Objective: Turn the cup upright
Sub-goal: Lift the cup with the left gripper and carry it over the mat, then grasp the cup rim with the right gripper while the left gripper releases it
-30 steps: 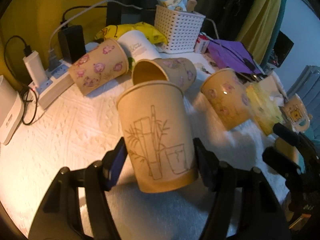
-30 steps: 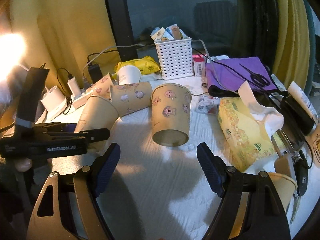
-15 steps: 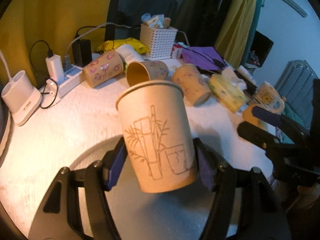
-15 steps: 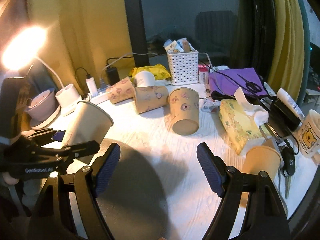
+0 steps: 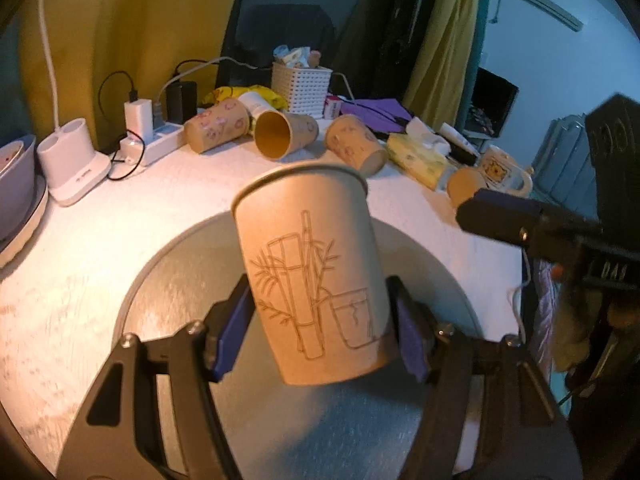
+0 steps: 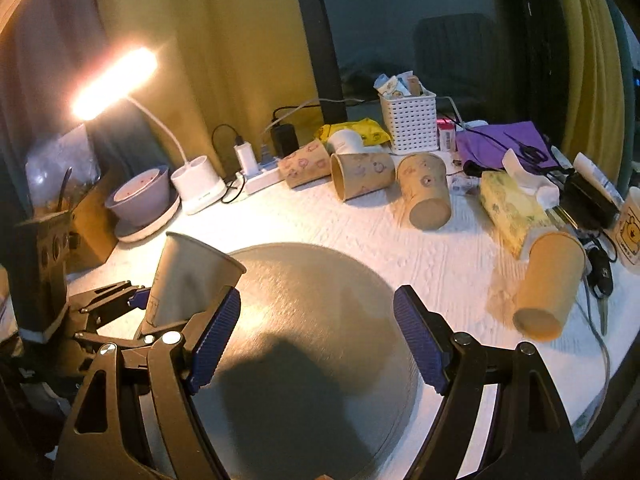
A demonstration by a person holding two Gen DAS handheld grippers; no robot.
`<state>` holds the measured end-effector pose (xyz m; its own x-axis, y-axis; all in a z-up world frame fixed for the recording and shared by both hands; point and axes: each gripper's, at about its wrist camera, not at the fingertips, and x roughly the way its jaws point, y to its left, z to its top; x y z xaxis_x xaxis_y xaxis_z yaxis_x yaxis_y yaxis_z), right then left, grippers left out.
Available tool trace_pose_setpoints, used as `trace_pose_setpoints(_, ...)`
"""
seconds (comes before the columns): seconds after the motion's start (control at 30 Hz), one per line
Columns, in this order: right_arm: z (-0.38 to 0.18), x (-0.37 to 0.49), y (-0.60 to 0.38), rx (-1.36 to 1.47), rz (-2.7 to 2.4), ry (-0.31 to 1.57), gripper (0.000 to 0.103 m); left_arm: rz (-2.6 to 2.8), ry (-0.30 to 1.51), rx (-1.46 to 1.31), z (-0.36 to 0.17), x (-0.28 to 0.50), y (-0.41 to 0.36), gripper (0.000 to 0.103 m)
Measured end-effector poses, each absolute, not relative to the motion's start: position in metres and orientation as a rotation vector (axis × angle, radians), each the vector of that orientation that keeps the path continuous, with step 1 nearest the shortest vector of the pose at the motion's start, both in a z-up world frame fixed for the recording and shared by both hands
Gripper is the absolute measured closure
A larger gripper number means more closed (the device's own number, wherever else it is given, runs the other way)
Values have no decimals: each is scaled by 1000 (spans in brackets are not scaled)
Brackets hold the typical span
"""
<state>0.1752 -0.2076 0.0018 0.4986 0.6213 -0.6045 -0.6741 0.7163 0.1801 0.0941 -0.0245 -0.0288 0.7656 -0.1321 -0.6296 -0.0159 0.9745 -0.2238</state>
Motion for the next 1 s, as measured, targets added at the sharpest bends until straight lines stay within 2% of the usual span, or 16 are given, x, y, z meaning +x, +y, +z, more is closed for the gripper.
trace_pose_setpoints(0.33,2,134,-208,-112,785,703,21,-134,640,-200,-34,66,-36,37)
trace_pose_setpoints(0.57,6,119,-208,-98,811,709,21,-196,637,-84,-38,55,-70,37)
trace_pose_setpoints(1.0,5,126,-210,116,939,835,21,-203,528,9,-27,33,-90,37)
